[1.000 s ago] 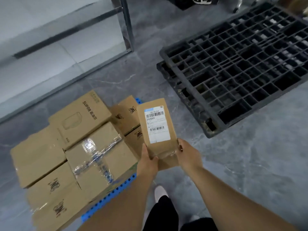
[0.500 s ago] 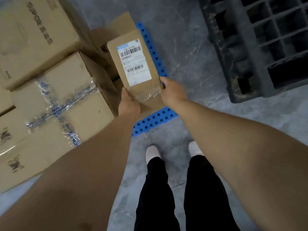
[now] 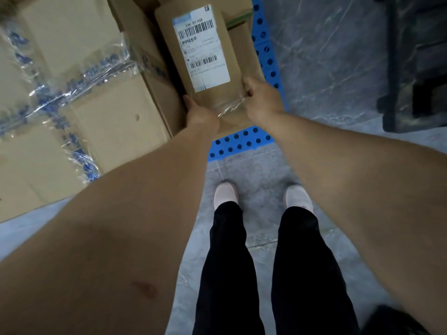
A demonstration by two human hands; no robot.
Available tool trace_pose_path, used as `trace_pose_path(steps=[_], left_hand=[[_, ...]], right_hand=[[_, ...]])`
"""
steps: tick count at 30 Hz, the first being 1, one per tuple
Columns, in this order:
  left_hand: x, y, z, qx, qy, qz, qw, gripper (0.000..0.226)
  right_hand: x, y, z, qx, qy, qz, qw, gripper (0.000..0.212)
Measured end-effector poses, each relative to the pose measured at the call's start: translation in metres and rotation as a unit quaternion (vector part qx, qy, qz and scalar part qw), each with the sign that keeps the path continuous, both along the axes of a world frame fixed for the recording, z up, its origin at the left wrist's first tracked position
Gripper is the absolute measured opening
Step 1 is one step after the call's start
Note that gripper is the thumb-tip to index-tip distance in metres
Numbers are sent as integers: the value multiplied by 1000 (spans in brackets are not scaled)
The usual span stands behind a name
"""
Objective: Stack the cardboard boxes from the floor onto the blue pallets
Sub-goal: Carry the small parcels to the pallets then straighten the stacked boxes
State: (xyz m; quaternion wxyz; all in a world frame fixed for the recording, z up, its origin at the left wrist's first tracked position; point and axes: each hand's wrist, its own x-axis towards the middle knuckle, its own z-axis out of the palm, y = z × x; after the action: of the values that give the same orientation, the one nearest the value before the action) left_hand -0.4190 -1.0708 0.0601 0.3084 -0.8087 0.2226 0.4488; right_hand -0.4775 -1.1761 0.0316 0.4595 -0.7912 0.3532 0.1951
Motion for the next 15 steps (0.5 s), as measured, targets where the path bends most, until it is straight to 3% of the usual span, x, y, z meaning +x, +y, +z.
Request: trace_pose_path(steps=[3, 10, 13, 14, 15], left_hand=[[-2, 1, -4, -33, -4, -73, 997, 34], [-14, -5, 9, -81, -25, 39, 996, 36], [-17, -8, 17, -106, -20, 114, 988, 36], [-20, -10, 21, -138, -20, 183, 973, 36], [-23, -11, 28, -183, -25, 294, 938, 36]], right_hand=[[-2, 3, 0, 9, -8, -13, 1000, 42], [-7, 5, -1, 19, -7, -19, 1000, 47], [-8, 4, 9, 11, 1, -7, 1000, 45], [-8, 3, 15, 3, 3, -3, 1000, 43], [-8, 3, 23, -8, 5, 2, 1000, 41]])
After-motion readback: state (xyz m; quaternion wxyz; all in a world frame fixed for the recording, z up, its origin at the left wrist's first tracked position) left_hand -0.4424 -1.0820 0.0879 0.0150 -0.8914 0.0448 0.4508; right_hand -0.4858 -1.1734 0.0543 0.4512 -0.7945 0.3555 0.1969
